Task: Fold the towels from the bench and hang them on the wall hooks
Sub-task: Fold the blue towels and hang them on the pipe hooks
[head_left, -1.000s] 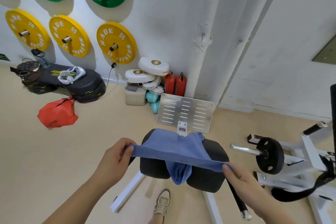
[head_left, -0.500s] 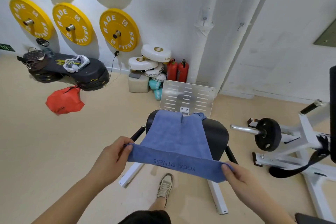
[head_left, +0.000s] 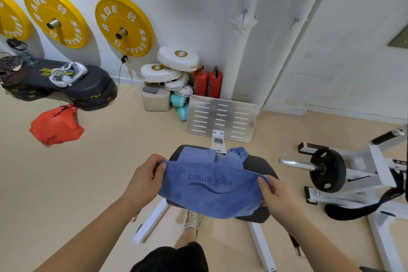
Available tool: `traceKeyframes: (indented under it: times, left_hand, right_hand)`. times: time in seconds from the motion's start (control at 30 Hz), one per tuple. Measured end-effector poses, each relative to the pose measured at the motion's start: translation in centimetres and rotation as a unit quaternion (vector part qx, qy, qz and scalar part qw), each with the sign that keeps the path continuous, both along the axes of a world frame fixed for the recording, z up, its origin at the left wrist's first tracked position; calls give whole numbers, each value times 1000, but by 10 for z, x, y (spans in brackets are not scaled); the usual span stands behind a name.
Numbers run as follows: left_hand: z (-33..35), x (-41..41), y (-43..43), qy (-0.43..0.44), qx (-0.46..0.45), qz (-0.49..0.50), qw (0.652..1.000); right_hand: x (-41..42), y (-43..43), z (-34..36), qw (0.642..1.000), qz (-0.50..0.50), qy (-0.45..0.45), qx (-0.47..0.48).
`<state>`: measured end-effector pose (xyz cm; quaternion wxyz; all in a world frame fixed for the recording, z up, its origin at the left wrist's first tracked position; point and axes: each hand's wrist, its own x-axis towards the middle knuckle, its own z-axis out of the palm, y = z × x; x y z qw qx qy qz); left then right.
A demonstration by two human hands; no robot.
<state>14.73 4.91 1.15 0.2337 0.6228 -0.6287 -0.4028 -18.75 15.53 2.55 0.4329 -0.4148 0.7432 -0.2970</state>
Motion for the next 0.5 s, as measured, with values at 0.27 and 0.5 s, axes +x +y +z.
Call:
traceKeyframes:
  times: [0.27, 0.5]
  left_hand:
    - [-61, -36, -141, -48, 73, -33, 996]
    - [-110, -61, -226, -105, 140, -63, 983]
  right_hand:
    - [-23, -143, -49, 996, -31, 10, 79]
    - [-39, -217, -90, 989, -37, 30, 141]
